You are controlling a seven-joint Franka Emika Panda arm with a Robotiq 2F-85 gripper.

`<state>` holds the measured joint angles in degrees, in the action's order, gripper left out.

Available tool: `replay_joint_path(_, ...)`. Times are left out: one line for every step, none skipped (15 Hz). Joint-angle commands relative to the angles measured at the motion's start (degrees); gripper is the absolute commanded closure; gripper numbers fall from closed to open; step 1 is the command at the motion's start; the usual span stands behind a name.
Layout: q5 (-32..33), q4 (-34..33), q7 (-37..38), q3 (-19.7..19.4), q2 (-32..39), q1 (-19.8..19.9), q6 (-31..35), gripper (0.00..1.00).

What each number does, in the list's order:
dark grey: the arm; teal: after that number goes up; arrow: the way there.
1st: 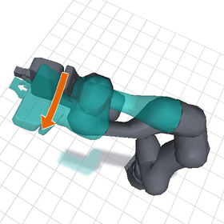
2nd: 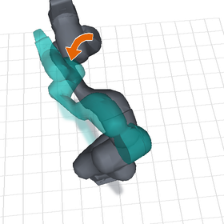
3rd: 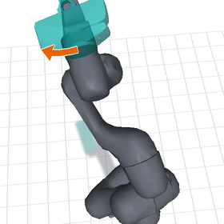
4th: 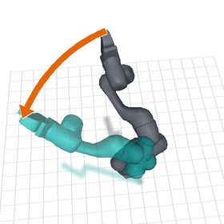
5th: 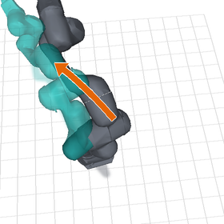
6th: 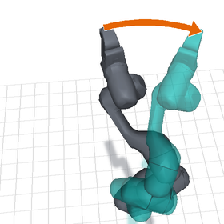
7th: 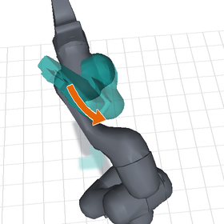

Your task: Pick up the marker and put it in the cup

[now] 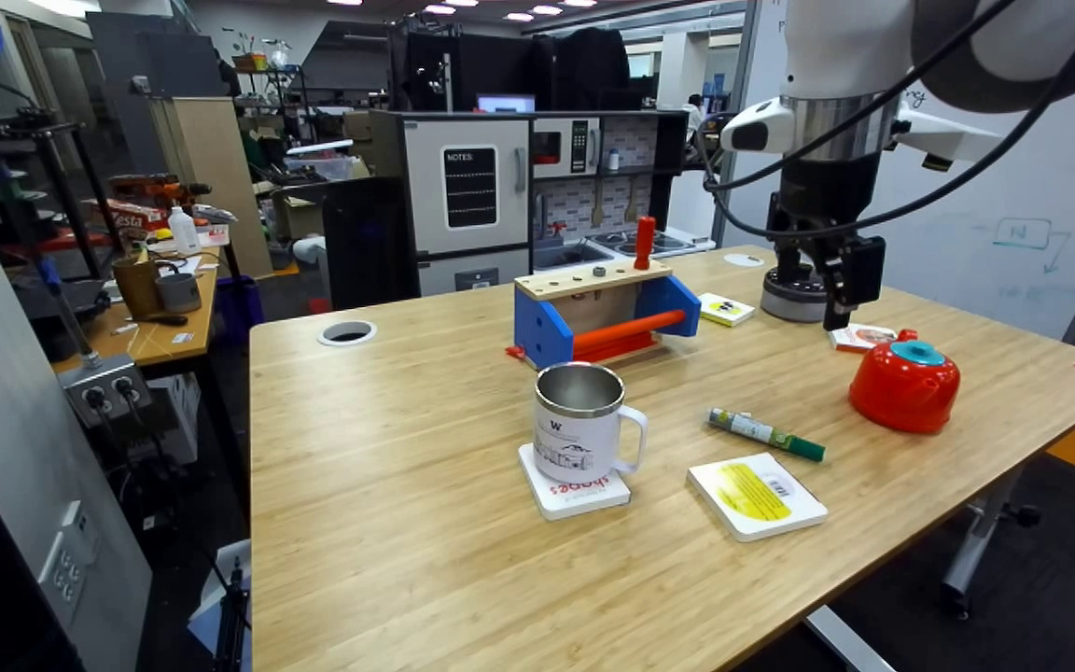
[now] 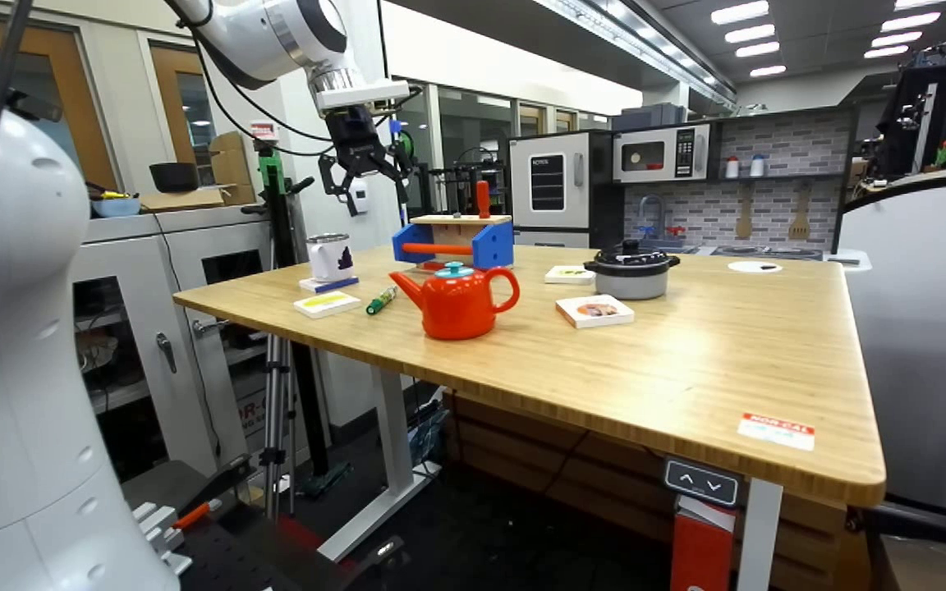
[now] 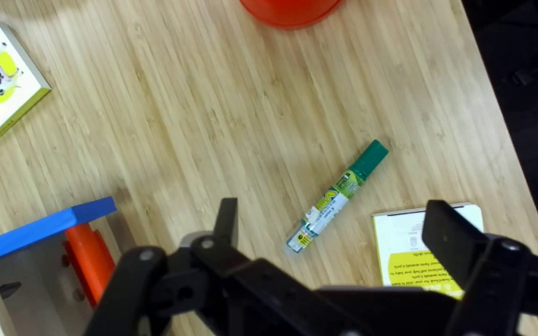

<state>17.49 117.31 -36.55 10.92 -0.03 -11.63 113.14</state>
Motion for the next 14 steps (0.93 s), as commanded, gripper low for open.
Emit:
replay_joint_path(0.2,-1.1,0.6,0.5,0.9,-0.2,-1.6,0.0)
replay_joint_path(1.1,-1.0,1.1,0.5,1.0,-0.2,-0.9,0.0)
replay_joint_path(0.1,-0.1,0.1,0.5,0.5,-0.1,-0.3,0.0)
replay_joint_path(0.1,-0.2,0.1,0.5,0.5,-0.1,-0.3,0.0)
replay_joint_path(0.1,-0.2,0.1,0.5,0.5,-0.1,-0.3,0.0)
replay_joint_path(0.1,-0.2,0.1,0.5,0.5,-0.1,-0.3,0.0)
replay_joint_path(0.1,-0.2,0.1,0.5,0.5,-0.1,-0.3,0.0)
replay_joint_path(0.1,-0.2,0.1,0.5,0.5,-0.1,-0.3,0.0)
replay_joint_path(0.1,-0.2,0.1,0.5,0.5,-0.1,-0.3,0.0)
replay_joint_path(0.1,-0.2,0.1,0.5,0.5,-0.1,-0.3,0.0)
replay_joint_path(0.1,-0.2,0.1,0.5,0.5,-0.1,-0.3,0.0)
replay_joint_path(0.1,-0.2,0.1,0.5,0.5,-0.1,-0.3,0.0)
replay_joint_path(0.1,-0.2,0.2,0.5,0.5,-0.1,-0.3,0.0)
replay_joint_path(0.1,-0.2,0.2,0.5,0.5,-0.1,-0.3,0.0)
